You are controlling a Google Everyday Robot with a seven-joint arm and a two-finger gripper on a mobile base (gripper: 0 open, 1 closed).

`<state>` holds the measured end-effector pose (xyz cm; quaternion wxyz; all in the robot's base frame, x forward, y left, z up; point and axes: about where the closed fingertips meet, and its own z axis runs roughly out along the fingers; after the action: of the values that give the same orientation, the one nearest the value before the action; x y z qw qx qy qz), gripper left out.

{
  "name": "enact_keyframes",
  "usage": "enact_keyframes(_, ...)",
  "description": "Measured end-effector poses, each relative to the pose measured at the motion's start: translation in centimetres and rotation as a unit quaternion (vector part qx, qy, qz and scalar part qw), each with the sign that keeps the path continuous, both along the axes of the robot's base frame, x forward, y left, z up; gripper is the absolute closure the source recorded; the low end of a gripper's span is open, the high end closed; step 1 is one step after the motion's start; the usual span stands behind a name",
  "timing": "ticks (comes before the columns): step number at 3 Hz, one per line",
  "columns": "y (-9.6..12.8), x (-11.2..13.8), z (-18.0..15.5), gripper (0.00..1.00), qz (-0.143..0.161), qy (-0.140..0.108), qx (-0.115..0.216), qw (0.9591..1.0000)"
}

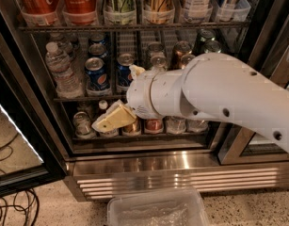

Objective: Pick pepsi can from middle shelf of fridge

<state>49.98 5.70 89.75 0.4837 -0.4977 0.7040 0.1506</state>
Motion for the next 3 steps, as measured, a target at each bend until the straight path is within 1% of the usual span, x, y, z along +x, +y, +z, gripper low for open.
enact_keyframes(1,0.1,0.4,-0.4,0.0,-0.016,-0.004,0.012,0.9998)
enact_keyframes(2,-0.7,0.7,-1.6,0.0,-0.072,-0.006,0.044,0.9964)
enact_keyframes(3,-0.5,2.1,-2.6,0.0,-0.122,-0.017,0.088,0.9885)
